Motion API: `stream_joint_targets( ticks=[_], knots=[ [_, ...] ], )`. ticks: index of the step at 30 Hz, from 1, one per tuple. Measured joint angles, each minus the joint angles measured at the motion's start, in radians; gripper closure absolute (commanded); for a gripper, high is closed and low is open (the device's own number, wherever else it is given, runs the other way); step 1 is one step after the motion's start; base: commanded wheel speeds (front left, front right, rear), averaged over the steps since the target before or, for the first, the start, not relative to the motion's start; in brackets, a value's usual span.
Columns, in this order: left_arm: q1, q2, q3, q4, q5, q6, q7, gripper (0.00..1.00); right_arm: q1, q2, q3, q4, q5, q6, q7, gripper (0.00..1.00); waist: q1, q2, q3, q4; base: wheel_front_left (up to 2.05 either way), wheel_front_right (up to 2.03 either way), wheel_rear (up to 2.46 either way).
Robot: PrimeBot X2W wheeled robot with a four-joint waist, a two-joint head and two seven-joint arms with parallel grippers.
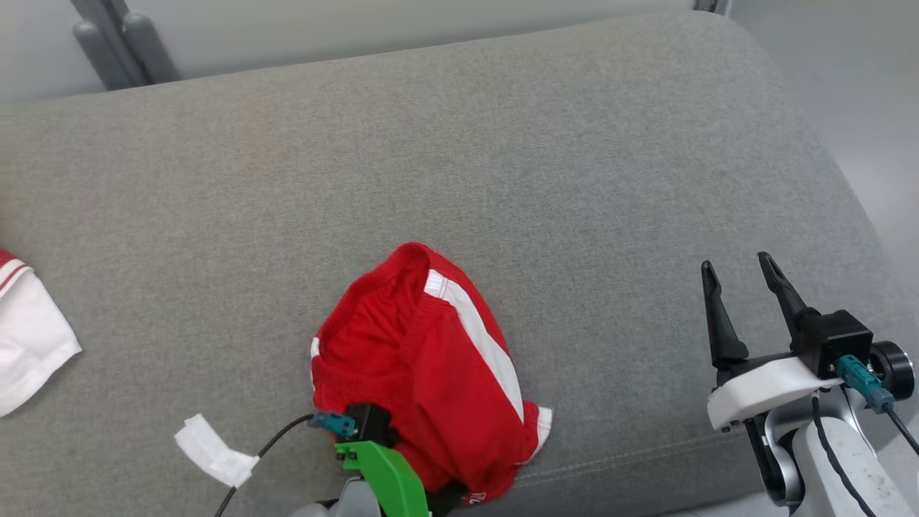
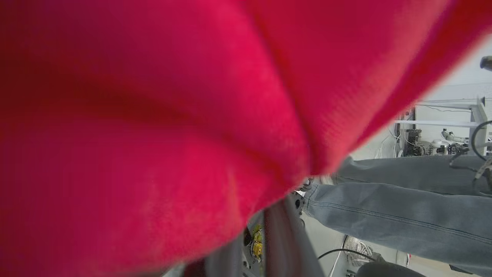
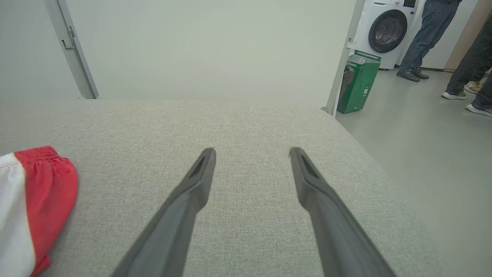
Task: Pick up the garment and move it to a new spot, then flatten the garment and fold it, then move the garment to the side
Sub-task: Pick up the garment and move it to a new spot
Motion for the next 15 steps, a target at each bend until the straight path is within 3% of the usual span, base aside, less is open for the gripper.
stream_joint_targets(
  ticks=[15],
  knots=[
    [0.026,0.12,0.139,-0.014,0.002,0.019,-0.128,1.0,0.045,-0.003,0.026,0.014,0.002,0.03,0.0,0.0,0.0,0.0,-0.06,0.17,0.0,0.0,0.0]
  ],
)
